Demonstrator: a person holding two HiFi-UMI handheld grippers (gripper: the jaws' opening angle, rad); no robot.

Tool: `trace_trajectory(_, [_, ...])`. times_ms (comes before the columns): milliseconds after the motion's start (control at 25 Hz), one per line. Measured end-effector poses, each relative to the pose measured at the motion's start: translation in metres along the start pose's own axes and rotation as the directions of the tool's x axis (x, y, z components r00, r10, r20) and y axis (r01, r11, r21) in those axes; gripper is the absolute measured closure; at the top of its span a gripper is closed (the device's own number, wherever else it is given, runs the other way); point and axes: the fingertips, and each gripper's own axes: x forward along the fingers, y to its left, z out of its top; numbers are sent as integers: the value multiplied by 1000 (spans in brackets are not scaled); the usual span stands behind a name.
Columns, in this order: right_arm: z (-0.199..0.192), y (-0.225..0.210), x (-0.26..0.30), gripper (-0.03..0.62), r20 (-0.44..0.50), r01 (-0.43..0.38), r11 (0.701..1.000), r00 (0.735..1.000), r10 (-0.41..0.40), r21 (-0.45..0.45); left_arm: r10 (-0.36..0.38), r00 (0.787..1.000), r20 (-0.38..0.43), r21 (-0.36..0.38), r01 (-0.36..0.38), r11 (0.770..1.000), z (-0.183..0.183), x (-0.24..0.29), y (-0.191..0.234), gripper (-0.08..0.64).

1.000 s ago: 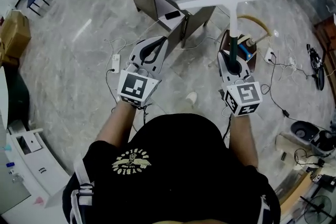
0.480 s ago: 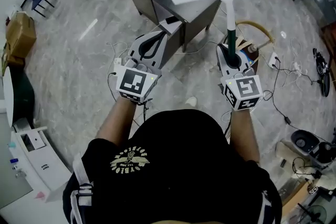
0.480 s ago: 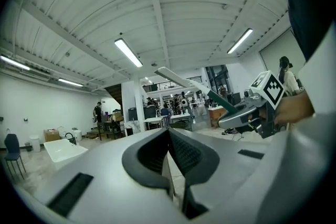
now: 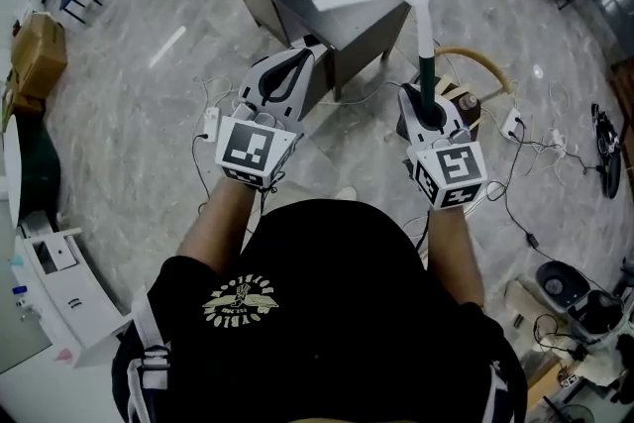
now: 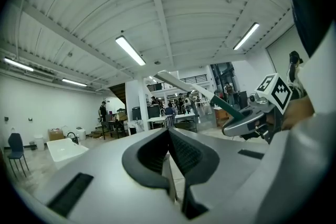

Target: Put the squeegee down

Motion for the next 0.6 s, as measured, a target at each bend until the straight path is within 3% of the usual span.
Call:
trace_trajectory(400, [-8, -21, 22, 565, -14, -30, 999, 999, 30, 31, 12, 998, -59, 37, -10, 999, -19, 26, 4, 537])
trace_trajectory(600, [-11, -31, 39, 565, -27, -29, 999, 999, 30, 33, 13, 999, -44, 32, -12, 999, -25, 46, 16, 537])
